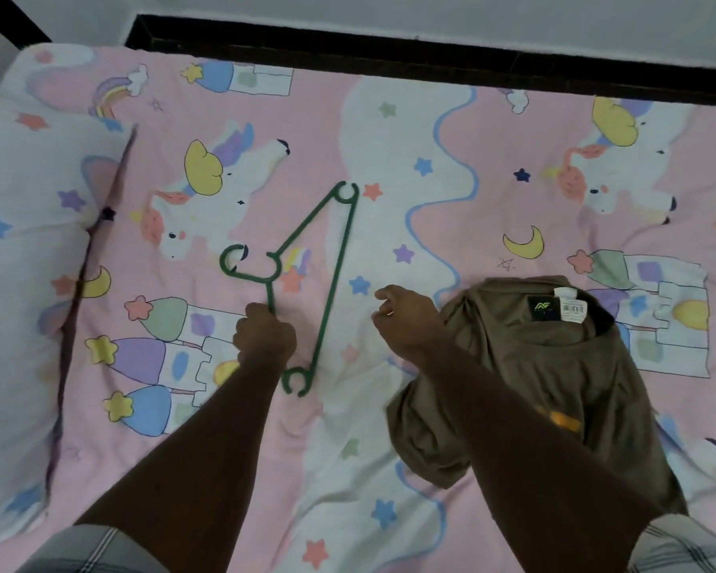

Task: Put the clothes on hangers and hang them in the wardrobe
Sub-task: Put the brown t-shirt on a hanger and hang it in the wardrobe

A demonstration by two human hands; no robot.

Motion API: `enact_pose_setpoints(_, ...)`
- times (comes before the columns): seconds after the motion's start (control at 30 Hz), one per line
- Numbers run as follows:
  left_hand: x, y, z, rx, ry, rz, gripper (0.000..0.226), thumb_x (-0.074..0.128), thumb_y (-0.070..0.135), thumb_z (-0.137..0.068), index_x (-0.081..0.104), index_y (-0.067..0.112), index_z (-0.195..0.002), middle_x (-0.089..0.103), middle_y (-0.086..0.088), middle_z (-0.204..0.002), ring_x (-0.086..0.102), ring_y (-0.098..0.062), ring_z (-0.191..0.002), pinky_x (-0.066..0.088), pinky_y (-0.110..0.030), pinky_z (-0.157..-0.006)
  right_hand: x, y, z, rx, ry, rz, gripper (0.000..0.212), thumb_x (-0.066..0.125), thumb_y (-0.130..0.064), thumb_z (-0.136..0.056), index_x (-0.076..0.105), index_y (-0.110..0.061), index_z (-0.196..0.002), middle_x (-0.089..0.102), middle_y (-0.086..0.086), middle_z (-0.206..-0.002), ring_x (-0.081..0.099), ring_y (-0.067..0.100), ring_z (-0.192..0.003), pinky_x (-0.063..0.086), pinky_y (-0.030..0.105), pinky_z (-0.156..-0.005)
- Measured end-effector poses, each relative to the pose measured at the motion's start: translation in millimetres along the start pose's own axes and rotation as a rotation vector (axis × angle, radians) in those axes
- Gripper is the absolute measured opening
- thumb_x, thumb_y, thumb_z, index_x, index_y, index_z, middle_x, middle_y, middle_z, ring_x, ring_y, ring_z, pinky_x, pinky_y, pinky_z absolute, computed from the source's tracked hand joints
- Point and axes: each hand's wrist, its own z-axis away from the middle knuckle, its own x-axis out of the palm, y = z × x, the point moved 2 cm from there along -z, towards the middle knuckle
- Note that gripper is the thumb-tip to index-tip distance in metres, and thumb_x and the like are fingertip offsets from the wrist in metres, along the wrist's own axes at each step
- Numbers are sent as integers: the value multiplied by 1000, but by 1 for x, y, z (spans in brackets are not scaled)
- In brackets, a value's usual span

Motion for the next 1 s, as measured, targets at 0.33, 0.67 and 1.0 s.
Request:
enact_pose_setpoints(0.33, -15, 81, 23, 703, -200, 183, 47, 38, -17, -84, 56, 14, -115, 65, 3, -88, 56, -10, -76, 37, -19, -66, -81, 27, 15, 78, 403, 167, 83, 67, -26, -90, 21, -20, -159, 22, 10, -164, 23, 35, -148, 24, 48, -119)
enact_pose_setpoints(0.67, 0, 162, 59, 1005, -68, 134, 45, 48, -9, -82, 63, 25, -108, 64, -7, -107, 58, -27, -102, 48, -41, -90, -171, 117, 37, 135, 324, 71, 13, 53, -22, -97, 66, -24, -98, 69, 7, -94, 61, 33, -95, 50, 41, -78)
enact_pose_setpoints(1.0, 84, 242, 205, 245, -801, 858, 20, 64, 15, -98, 62, 16, -118, 74, -4, -104, 71, -23, -90, 53, -31, -72, -189, 140, 49, -63, 148, -52, 16, 56, -8, -95, 69, -12, -102, 65, 4, -94, 61, 25, -93, 37, 25, -68)
